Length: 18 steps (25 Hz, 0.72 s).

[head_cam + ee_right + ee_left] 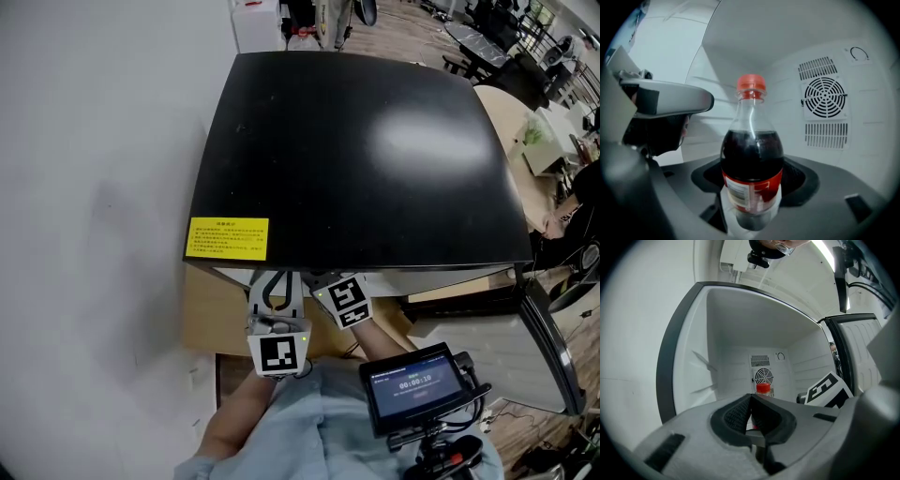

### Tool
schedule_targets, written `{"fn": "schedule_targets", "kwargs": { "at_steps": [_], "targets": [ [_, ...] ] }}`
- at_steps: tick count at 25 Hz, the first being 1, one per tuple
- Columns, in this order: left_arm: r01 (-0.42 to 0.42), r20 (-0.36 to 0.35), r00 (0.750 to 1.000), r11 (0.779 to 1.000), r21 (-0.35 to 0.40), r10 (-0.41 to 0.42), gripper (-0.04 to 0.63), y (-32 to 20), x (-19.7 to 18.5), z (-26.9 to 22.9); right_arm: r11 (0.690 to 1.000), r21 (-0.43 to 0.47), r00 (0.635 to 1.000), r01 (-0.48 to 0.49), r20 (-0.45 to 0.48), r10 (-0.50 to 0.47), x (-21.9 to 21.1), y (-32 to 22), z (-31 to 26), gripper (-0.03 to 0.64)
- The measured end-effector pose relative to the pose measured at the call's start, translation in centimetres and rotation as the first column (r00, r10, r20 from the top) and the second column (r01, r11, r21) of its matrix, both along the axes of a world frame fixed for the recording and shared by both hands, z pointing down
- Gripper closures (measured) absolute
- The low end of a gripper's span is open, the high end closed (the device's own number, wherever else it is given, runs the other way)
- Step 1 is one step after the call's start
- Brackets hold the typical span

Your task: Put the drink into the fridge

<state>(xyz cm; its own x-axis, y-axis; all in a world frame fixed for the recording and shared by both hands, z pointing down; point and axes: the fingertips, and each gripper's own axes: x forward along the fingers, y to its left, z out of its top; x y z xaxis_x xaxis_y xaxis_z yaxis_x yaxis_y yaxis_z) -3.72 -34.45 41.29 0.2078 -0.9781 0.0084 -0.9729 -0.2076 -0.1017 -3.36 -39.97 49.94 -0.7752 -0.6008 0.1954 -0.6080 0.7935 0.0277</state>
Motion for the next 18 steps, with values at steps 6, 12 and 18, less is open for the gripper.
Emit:
{"fn": "schedule_targets", "kwargs": {
  "at_steps": [6, 12, 18],
  "targets": [
    [0.002, 0.0, 1.0, 1.0, -0.003, -0.002, 0.587, -0.03, -0.03, 0.0, 1.0, 0.009, 1.0, 0.02, 0.021, -0.021, -0.31, -0.24, -0.08, 0.304],
    [0.006, 0.004, 1.0, 1.0, -0.007, -0.006, 0.587, 0.01, -0.04, 0.04, 0.999, 0.044, 1.0, 0.019, 0.011, -0.019, -0.26, -0.14, -0.22, 0.274],
    [0.008, 0.016, 1.0, 1.0, -0.003, -0.008, 0.586, 0.15, -0.07, -0.14, 0.999, 0.053, 1.0, 0.01, 0.003, -0.011, -0.03, 0.04, -0.18, 0.235]
  ]
}}
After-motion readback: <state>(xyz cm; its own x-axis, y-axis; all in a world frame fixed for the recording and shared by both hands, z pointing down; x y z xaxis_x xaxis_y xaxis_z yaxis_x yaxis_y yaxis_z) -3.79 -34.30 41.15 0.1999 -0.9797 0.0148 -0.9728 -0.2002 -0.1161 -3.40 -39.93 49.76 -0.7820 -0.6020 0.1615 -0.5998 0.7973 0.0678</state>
